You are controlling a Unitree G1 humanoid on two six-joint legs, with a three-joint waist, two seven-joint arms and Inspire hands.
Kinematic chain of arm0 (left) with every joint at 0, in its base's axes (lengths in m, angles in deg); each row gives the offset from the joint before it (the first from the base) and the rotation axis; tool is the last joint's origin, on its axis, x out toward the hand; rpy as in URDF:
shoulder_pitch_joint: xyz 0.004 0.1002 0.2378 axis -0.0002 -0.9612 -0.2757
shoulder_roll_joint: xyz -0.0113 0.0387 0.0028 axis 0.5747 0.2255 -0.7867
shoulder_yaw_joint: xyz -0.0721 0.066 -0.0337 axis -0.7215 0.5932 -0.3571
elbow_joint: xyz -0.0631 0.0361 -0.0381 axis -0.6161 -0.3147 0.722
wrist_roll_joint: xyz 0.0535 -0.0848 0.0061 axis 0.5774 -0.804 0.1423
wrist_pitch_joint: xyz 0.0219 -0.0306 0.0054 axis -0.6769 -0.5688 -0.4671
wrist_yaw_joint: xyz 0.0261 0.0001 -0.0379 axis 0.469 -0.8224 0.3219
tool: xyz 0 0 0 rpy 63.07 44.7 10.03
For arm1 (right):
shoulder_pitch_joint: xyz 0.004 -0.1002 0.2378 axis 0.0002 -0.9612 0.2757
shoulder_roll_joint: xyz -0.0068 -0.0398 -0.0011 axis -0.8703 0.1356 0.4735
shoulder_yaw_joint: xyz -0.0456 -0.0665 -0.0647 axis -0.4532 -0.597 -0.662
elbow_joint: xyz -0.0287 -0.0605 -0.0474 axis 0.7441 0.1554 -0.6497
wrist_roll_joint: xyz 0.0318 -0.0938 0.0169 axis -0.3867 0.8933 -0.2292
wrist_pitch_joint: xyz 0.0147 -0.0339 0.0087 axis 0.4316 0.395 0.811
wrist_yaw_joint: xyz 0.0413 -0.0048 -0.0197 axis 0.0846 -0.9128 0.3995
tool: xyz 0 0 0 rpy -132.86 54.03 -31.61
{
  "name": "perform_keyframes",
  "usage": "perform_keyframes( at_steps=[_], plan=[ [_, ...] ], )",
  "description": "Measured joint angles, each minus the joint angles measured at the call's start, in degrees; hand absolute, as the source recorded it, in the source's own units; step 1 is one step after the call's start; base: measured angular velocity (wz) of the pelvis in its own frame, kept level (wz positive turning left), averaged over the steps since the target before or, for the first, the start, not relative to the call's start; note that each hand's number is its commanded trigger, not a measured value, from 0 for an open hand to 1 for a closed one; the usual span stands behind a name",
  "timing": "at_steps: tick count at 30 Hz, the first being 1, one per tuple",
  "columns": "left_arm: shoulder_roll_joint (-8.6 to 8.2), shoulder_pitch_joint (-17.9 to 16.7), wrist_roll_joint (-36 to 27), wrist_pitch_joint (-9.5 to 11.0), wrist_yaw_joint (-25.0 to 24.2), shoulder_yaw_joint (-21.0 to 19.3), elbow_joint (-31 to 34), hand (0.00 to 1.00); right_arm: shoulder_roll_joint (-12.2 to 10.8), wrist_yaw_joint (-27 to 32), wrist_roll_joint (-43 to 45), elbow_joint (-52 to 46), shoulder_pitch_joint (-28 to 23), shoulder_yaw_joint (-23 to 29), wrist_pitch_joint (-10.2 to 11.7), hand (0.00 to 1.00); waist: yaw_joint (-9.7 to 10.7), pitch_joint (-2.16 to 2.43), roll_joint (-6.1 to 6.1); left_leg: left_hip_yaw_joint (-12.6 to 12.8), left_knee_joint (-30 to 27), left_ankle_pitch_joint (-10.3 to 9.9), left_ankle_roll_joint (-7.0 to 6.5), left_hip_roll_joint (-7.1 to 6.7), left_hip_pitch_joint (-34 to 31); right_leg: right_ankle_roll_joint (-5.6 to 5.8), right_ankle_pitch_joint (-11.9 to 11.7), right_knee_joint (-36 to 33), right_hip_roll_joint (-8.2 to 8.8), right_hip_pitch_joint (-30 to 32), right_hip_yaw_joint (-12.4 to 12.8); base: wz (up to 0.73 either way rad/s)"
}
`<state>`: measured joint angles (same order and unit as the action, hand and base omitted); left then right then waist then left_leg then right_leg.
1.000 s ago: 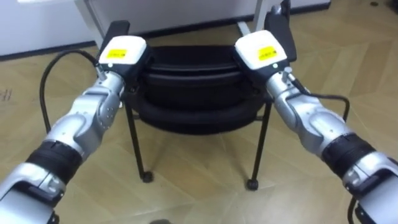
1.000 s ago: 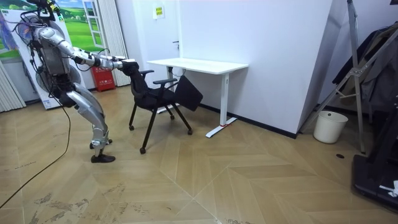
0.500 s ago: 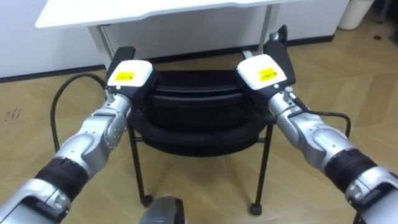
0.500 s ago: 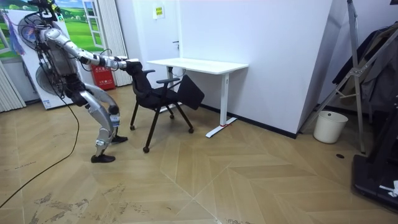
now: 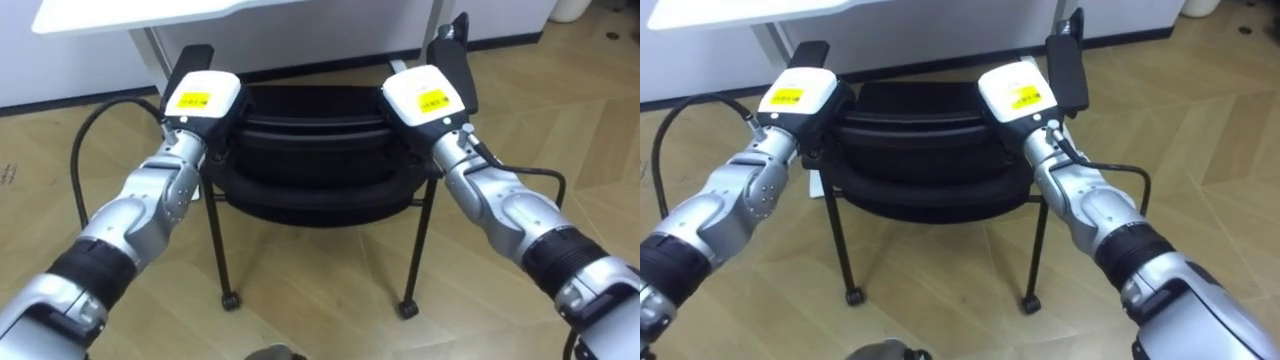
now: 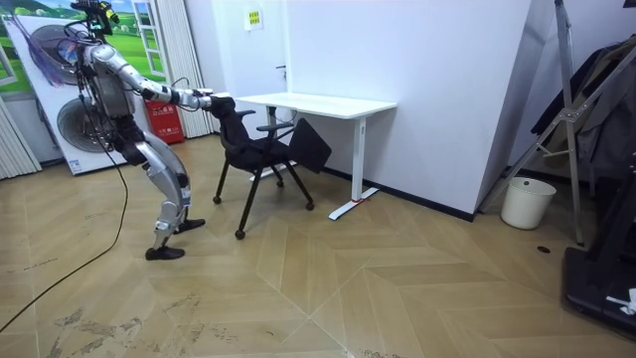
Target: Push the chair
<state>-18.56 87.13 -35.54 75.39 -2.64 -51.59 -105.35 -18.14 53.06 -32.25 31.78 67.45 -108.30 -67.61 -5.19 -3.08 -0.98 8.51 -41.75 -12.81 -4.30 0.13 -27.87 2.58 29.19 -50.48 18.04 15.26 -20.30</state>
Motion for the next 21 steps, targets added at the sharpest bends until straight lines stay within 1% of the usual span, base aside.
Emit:
perform_keyframes(
  at_steps=[1,3,5,6,7,8,9,10,11,12,13,14,15,16,17,18,19,20,21],
  plan=[
    [-0.02,-0.1,0.0,0.0,0.0,-0.1,0.0,1.0,-0.2,0.0,0.0,0.0,0.0,0.0,0.0,1.0,-0.1,-0.04,-0.05,0.2,-0.4,-0.4,-0.02,-0.07,0.0,-0.02,0.2,-0.4,0.3,0.0,0.1,-0.13],
    [-0.35,-0.3,0.3,0.3,0.0,-0.9,0.0,1.0,0.0,0.0,0.1,0.2,0.2,0.0,0.0,1.0,-0.1,-0.17,-0.51,0.5,-1.3,-1.6,-0.34,-0.93,0.5,0.67,0.9,-1.8,1.03,0.1,1.5,-0.08],
    [-0.22,-0.9,0.5,0.6,0.0,-1.3,0.4,1.0,0.0,-0.1,0.2,0.2,0.1,0.0,0.1,1.0,-0.7,-0.06,-0.37,0.8,-2.5,-2.8,-0.49,-0.93,0.6,0.71,1.0,-2.3,1.2,0.1,1.9,-0.18],
    [-0.21,-0.9,0.6,0.6,0.0,-1.3,0.4,1.0,0.1,-0.1,0.2,0.2,0.1,0.0,0.1,1.0,-0.9,-0.02,-0.29,0.7,-2.9,-3.1,-0.57,-0.91,0.6,0.74,1.0,-2.5,1.13,0.1,2.1,-0.19],
    [-0.23,-0.8,0.6,0.8,0.0,-1.3,0.4,1.0,0.2,-0.1,0.1,0.2,0.1,0.1,0.1,1.0,-0.9,-0.02,-0.33,0.7,-3.6,-3.9,-0.74,-0.99,0.5,0.82,1.0,-3.3,1.23,0.1,1.8,-0.13],
    [-0.24,-0.7,0.6,1.2,0.0,-1.5,0.4,1.0,0.1,-0.1,0.1,0.3,0.2,0.2,0.1,1.0,-1.2,-0.07,-0.18,0.4,-4.5,-4.5,-0.88,-1.1,0.5,0.84,0.4,-5.3,1.69,0.6,1.3,-0.11],
    [-0.32,-0.7,0.7,1.4,0.0,-1.6,0.3,1.0,0.1,-0.1,0.2,0.3,0.2,0.3,0.1,1.0,-1.3,-0.23,0.01,0.0,-4.9,-4.8,-0.97,-1.14,0.5,0.67,-0.4,-6.8,1.87,1.1,1.3,-0.1],
    [-0.38,-0.7,0.8,1.7,0.0,-1.7,0.1,1.0,0.1,-0.1,0.4,0.4,0.1,0.5,0.1,1.0,-1.3,-0.61,0.6,-1.1,-5.5,-5.2,-0.98,-1.14,0.6,-0.12,-3.3,-9.9,1.84,2.8,1.7,-0.12],
    [-0.45,-0.7,0.8,1.7,0.0,-1.7,0.1,1.0,-0.1,0.0,0.7,0.3,-0.3,1.0,0.1,1.0,-1.1,-0.97,1.65,-2.9,-5.8,-5.4,-0.93,-1.1,0.6,-0.63,-5.8,-13.0,1.08,5.1,3.1,-0.15],
    [-0.39,-0.7,0.8,1.7,0.0,-1.7,0.1,1.0,-0.2,0.1,0.7,0.3,-0.4,1.0,0.0,1.0,-1.3,-0.92,1.88,-3.8,-5.7,-5.5,-0.83,-1.04,0.6,-0.47,-5.6,-13.0,0.3,6.2,3.6,-0.17],
    [-0.22,-0.7,0.8,1.7,0.0,-1.7,0.0,1.0,-0.2,0.4,0.7,0.3,-0.3,0.9,0.0,1.0,-1.6,-0.8,2.6,-6.1,-5.5,-5.5,-0.64,-1.09,0.3,-0.39,-5.2,-10.1,-2.17,8.5,4.8,0.0],
    [-0.15,-0.6,0.8,1.6,0.0,-1.7,-0.2,1.0,-0.5,0.5,0.7,0.3,-0.4,0.7,0.0,1.0,-1.4,-0.59,2.92,-8.4,-5.0,-5.4,-0.01,-1.78,0.2,-0.24,-5.4,-4.6,-4.42,10.0,5.9,0.19],
    [-0.03,-0.6,0.8,1.6,-0.1,-1.7,-0.3,1.0,-0.6,0.5,0.7,0.3,-0.4,0.5,-0.1,1.0,-1.2,-0.48,2.75,-9.3,-4.8,-5.4,0.27,-2.28,0.2,-0.23,-5.6,-1.5,-5.26,10.7,6.5,0.51],
    [0.29,-0.6,0.7,1.6,-0.2,-1.6,-0.4,1.0,-1.0,0.5,0.6,0.3,-0.4,0.4,-0.2,1.0,-0.5,-0.35,2.31,-10.6,-4.8,-5.1,0.91,-2.77,0.0,-0.58,-6.7,1.8,-6.24,11.9,7.8,0.75],
    [0.64,-0.6,0.6,1.7,-0.3,-1.3,-0.5,1.0,-1.3,0.5,0.3,0.4,-0.4,0.1,-0.5,1.0,0.5,0.05,1.69,-11.5,-5.0,-4.6,1.86,-2.75,-0.4,-1.18,-7.5,2.0,-7.24,11.9,8.4,0.78],
    [0.72,-0.4,0.5,1.7,-0.3,-1.1,-0.6,1.0,-1.2,0.5,0.3,0.4,-0.4,0.0,-0.5,1.0,0.8,0.21,1.46,-11.5,-5.1,-4.5,2.23,-2.5,-0.6,-1.67,-7.8,2.0,-7.58,11.8,8.4,0.64],
    [0.67,-0.1,0.5,2.0,-0.3,-1.0,-0.7,1.0,-1.1,0.5,0.0,0.4,-0.4,0.0,-0.5,1.0,0.7,0.2,1.43,-10.5,-5.5,-4.6,3.1,-1.1,-0.7,-3.31,-8.7,2.3,-8.03,11.4,7.5,0.26],
    [0.4,-0.1,0.5,2.0,-0.3,-1.0,-0.8,1.0,-1.0,0.5,-0.1,0.4,-0.4,0.0,-0.4,1.0,0.3,0.19,1.6,-9.7,-5.9,-4.9,3.82,0.34,-0.7,-4.44,-9.7,2.6,-7.86,11.0,5.9,0.09],
    [0.22,-0.1,0.5,1.9,-0.3,-1.0,-0.8,1.0,-1.0,0.5,-0.2,0.2,-0.4,0.0,-0.4,1.0,0.1,0.23,1.66,-9.6,-5.9,-5.1,4.08,0.75,-0.6,-4.68,-9.9,2.6,-7.76,10.8,5.2,-0.06]
  ],
)
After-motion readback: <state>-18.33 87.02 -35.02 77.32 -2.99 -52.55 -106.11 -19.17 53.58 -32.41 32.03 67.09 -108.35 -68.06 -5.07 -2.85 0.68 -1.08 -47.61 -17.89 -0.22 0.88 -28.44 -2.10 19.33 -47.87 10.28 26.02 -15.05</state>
